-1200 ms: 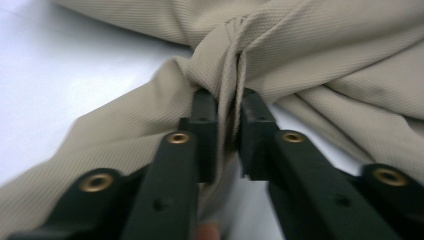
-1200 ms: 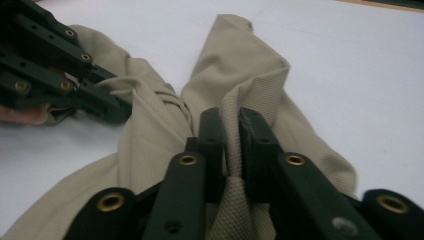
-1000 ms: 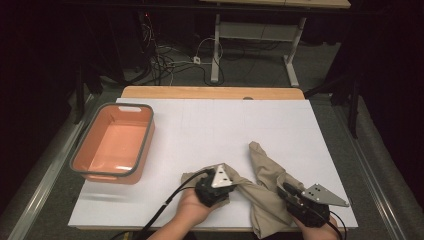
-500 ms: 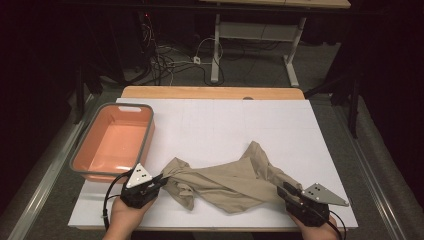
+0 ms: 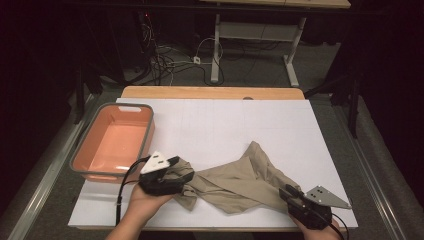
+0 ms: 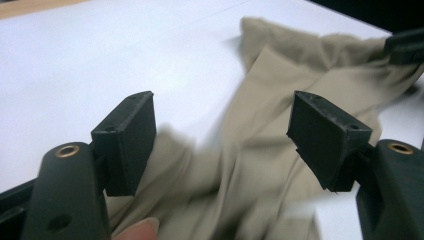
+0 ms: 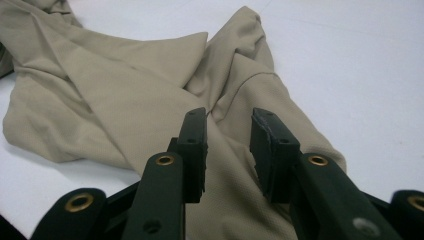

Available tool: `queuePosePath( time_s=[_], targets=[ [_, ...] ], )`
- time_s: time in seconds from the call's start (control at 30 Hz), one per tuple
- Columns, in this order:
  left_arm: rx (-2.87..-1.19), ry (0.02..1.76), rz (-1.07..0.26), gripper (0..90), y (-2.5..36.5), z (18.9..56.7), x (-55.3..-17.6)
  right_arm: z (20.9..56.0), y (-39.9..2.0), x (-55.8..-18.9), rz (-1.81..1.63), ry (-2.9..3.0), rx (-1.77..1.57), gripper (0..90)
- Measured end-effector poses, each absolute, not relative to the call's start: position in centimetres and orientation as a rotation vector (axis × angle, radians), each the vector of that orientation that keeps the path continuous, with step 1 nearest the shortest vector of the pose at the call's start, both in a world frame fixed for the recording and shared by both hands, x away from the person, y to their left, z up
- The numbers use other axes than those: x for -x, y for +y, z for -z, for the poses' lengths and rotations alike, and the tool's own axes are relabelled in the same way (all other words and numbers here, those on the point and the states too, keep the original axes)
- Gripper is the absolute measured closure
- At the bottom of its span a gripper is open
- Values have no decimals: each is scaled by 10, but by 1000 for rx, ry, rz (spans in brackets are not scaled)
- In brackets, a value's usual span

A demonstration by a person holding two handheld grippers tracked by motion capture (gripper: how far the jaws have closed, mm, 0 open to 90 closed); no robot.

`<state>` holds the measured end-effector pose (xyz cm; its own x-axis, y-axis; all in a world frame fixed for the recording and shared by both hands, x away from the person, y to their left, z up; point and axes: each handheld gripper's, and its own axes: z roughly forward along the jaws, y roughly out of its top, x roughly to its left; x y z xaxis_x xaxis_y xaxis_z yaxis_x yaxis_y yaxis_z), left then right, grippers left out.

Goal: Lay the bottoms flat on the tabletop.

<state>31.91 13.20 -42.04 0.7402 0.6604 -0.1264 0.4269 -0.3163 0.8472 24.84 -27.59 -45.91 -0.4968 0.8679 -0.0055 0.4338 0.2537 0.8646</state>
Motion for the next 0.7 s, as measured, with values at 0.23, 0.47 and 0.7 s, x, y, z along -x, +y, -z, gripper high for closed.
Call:
queuePosePath(
  time_s=[0.23, 0.47, 0.7],
  targets=[
    [-2150, 735, -172, 288, 37, 425, -377, 462, -279, -248, -1171, 2046, -1197, 687],
    [-2381, 676, -13, 493, -11, 465, -399, 464, -285, -250, -1177, 2040, -1213, 687],
    [-2339, 640, -151, 850, 21, 458, -385, 469, -284, -252, -1162, 2062, -1216, 687]
  ],
)
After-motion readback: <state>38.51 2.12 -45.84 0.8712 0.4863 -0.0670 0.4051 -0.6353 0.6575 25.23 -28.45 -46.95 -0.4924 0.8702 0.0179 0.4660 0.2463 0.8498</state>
